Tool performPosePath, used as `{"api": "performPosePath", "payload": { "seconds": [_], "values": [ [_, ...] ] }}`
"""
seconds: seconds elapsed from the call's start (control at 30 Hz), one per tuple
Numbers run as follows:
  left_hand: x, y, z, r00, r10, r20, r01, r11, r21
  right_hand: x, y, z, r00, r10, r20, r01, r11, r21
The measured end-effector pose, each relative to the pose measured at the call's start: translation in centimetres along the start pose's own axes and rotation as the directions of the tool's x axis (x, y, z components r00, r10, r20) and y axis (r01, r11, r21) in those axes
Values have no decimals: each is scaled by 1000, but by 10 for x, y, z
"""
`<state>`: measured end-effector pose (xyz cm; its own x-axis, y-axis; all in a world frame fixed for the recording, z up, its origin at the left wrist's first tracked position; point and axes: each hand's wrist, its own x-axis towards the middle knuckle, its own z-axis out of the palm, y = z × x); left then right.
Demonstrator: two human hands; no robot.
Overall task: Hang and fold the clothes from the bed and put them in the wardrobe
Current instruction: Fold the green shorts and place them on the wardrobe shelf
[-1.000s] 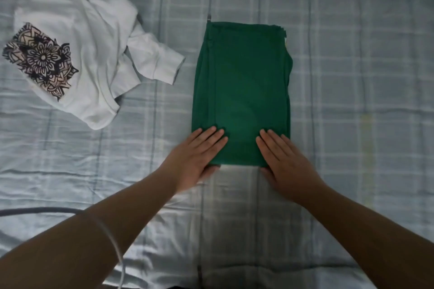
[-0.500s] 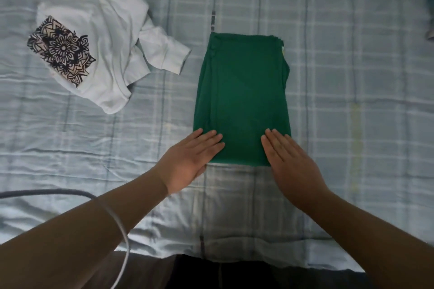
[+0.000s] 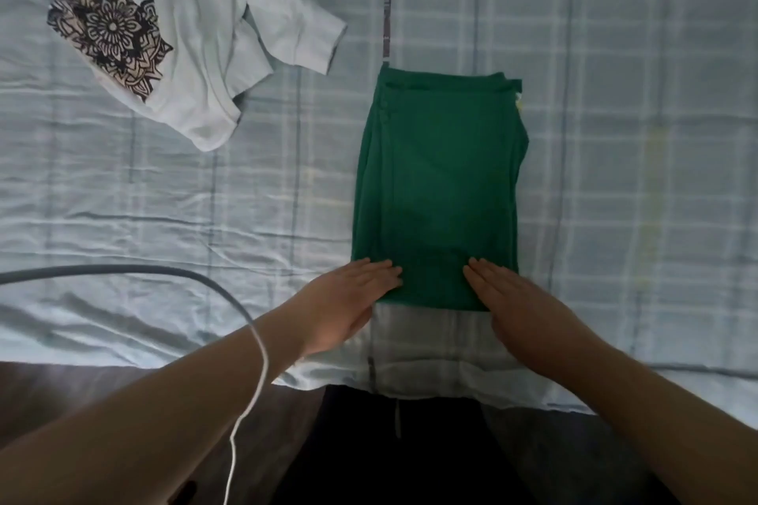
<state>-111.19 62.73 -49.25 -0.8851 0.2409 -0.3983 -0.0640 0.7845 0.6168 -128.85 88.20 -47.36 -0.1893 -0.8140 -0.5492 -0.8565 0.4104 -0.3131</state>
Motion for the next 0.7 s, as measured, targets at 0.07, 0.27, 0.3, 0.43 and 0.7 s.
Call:
{"api": "performPosePath", "payload": {
  "seconds": [0.07, 0.27, 0.3, 0.43, 0.7],
  "values": [
    [0, 10, -35, 996, -43, -82, 36, 996, -78, -7, 6, -41, 996, -10, 84, -2, 990, 139],
    [27, 25, -140, 931, -286, -227, 168, 888, -429, 1, 33, -147, 985, 173, -15, -152, 901, 407],
    [37, 21, -154, 910, -322, -262, 170, 865, -471, 8, 41, -157, 972, 217, -87, -152, 869, 471],
    [91, -4, -194, 811, -475, -343, 145, 729, -669, 61, 78, -176, 847, 453, -277, -128, 680, 721],
    [176, -64, -175, 601, -736, -312, 303, 571, -763, 156, 116, -138, 555, 806, -204, -242, 391, 888]
  ]
}}
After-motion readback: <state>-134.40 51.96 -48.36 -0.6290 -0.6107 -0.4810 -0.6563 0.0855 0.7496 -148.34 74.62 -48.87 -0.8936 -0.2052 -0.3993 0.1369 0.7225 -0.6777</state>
